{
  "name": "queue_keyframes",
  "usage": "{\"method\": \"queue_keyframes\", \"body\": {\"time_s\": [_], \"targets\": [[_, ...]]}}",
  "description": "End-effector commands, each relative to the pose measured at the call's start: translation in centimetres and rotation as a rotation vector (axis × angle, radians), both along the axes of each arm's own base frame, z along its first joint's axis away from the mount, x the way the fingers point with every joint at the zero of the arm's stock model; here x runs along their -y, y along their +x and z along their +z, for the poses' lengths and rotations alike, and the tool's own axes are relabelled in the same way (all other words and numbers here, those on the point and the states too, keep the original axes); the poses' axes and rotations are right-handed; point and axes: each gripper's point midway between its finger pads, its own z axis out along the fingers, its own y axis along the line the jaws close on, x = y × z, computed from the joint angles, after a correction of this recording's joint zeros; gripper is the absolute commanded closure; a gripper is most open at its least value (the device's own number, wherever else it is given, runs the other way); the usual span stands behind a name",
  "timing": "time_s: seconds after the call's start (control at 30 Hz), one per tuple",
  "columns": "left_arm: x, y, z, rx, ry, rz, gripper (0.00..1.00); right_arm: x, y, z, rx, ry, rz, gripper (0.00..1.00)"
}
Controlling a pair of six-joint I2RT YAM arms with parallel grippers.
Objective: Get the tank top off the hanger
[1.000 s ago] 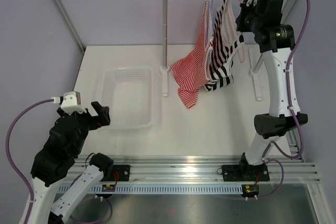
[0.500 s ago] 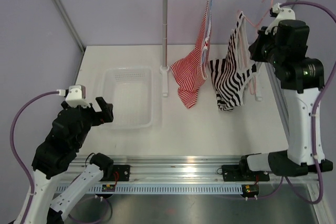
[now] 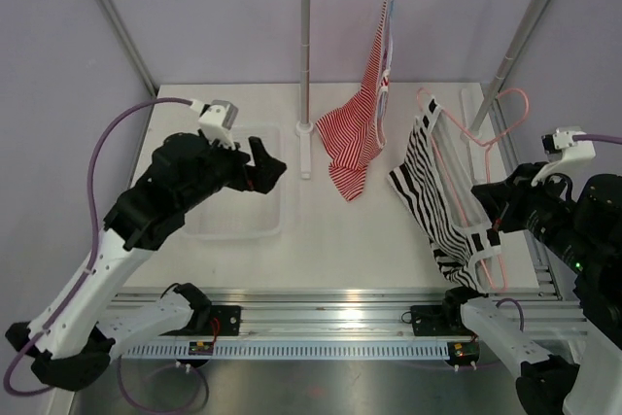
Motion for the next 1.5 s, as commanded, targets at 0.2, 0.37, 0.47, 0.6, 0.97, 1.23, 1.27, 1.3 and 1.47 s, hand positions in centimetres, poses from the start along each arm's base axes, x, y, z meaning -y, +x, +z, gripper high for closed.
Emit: {"method": "queue_keyframes", "body": {"time_s": [0.2, 0.37, 0.47, 0.6, 0.97, 1.23, 1.27, 1.3, 1.47], "targets": [[11.8, -2.3, 11.2, 0.307, -0.186, -0.259, 0.01, -2.0, -3.6, -2.7, -0.073, 0.044, 0.159, 1.0], [16.1, -2.3, 12.3, 0.429, -0.096, -0.275, 0.01, -2.7, -3.3, -3.6, -0.121, 0.063, 0.181, 1.0], [18.0, -2.3, 12.1, 0.525, -0.062, -0.312, 0.01, -3.6, -3.4, -3.4, -0.144, 0.103, 0.212, 1.0], [19.4, -1.5, 11.8, 0.587, -0.035, -0.32, 0.01, -4.1, -3.6, -2.9, -0.133, 0.122, 0.241, 1.0], [22.9, 1.6, 8.6, 0.572, 0.114, -0.28, 0.06, -5.3, -4.1, -1.2, -0.089, 0.155, 0.318, 1.0], [23.3, 2.0, 8.0, 0.567, 0.106, -0.269, 0.23, -5.2, -3.7, -0.9, -0.08, 0.15, 0.311, 1.0], [23.4, 2.0, 7.9, 0.568, 0.11, -0.27, 0.26, -5.3, -3.7, -0.9, -0.08, 0.151, 0.314, 1.0], [23.4, 1.9, 7.9, 0.567, 0.11, -0.276, 0.27, -5.3, -3.7, -1.0, -0.085, 0.152, 0.318, 1.0], [23.9, 2.1, 7.5, 0.564, 0.124, -0.279, 0.49, -5.5, -3.8, -0.8, -0.08, 0.158, 0.329, 1.0]]}}
